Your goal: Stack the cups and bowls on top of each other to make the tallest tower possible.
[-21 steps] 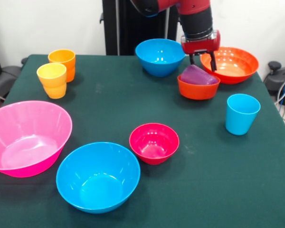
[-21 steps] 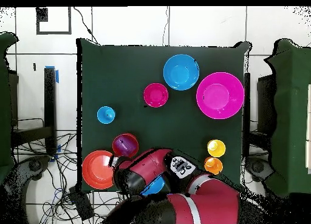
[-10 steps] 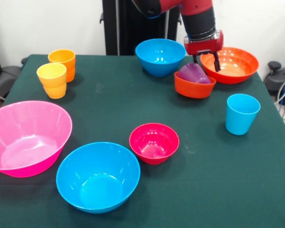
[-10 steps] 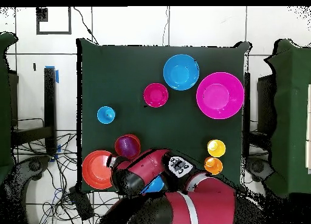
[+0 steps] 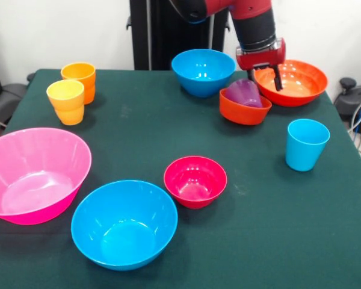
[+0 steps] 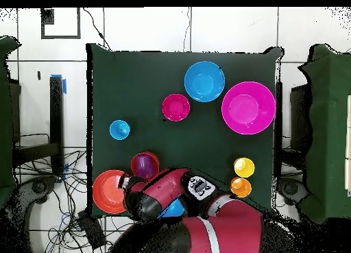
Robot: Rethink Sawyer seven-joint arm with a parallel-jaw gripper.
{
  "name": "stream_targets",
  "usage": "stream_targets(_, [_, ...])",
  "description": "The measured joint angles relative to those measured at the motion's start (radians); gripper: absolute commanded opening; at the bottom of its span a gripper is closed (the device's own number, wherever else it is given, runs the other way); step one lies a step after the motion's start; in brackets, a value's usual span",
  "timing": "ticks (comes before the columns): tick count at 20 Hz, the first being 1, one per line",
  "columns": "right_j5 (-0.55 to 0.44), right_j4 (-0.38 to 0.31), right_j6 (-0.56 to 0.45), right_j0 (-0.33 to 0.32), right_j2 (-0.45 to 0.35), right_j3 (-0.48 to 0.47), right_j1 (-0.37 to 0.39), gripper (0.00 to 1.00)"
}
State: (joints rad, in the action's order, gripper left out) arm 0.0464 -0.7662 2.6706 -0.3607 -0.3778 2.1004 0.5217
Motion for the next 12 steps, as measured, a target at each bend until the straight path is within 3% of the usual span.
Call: stream_targets(12, [0.006, 0.0, 0.0, -0.001, 0.003, -0.003, 0.003, 1.0])
